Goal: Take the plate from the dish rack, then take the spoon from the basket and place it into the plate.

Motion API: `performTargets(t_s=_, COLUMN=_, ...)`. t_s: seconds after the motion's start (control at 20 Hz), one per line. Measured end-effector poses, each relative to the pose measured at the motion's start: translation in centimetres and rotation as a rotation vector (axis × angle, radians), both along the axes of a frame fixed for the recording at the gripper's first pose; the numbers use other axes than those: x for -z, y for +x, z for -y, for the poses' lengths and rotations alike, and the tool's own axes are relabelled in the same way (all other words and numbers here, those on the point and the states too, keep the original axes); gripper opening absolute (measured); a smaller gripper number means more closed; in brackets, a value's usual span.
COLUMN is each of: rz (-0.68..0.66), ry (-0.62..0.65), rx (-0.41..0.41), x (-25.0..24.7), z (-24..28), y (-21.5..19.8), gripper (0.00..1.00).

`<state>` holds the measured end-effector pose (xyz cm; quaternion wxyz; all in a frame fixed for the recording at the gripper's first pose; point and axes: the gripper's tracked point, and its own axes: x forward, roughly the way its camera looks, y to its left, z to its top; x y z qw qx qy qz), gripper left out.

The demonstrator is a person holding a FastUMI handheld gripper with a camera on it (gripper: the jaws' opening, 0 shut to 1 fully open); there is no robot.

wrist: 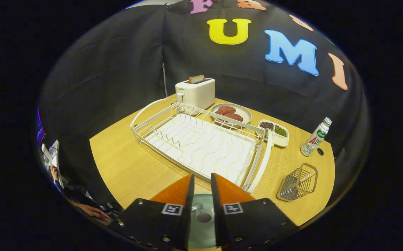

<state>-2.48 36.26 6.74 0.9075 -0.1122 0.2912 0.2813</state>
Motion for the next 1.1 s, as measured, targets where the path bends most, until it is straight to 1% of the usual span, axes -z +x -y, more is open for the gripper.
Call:
performTargets(t_s=0.05, rz=0.009, ry=0.009, rx=0.015, x=-0.4, z=0.6, y=0.2, gripper=0.34)
performTargets(t_s=0.15, rz=0.031, ry=0.029, rx=0.053, x=-1.4, z=1.9, y=0.7, gripper=0.35)
performTargets(t_s=0.3, rz=0.095, ry=0.079, rx=0.138, x=-3.9, z=5.0, y=1.5, gripper=0.36)
performTargets(t_s=0.45, rz=0.187, ry=0.182, rx=0.247, x=-7.9, z=8.6, y=1.7, gripper=0.36)
performTargets(t_s=0.6, rz=0.289, ry=0.215, rx=0.355, x=-12.2, z=13.2, y=1.8, gripper=0.36)
performTargets(t_s=0.8, rz=0.428, ry=0.249, rx=0.420, x=-18.4, z=17.2, y=1.3, gripper=0.35)
performTargets(t_s=0.9, rz=0.484, ry=0.254, rx=0.460, x=-20.6, z=18.8, y=1.0, gripper=0.36)
performTargets(t_s=0.95, rz=0.504, ry=0.267, rx=0.451, x=-21.5, z=18.6, y=0.9, gripper=0.40)
performTargets(t_s=1.05, rz=0.533, ry=0.268, rx=0.462, x=-22.3, z=19.3, y=0.4, gripper=0.99)
performTargets(t_s=1.1, rz=0.542, ry=0.270, rx=0.464, x=-22.4, z=19.6, y=0.4, gripper=0.99)
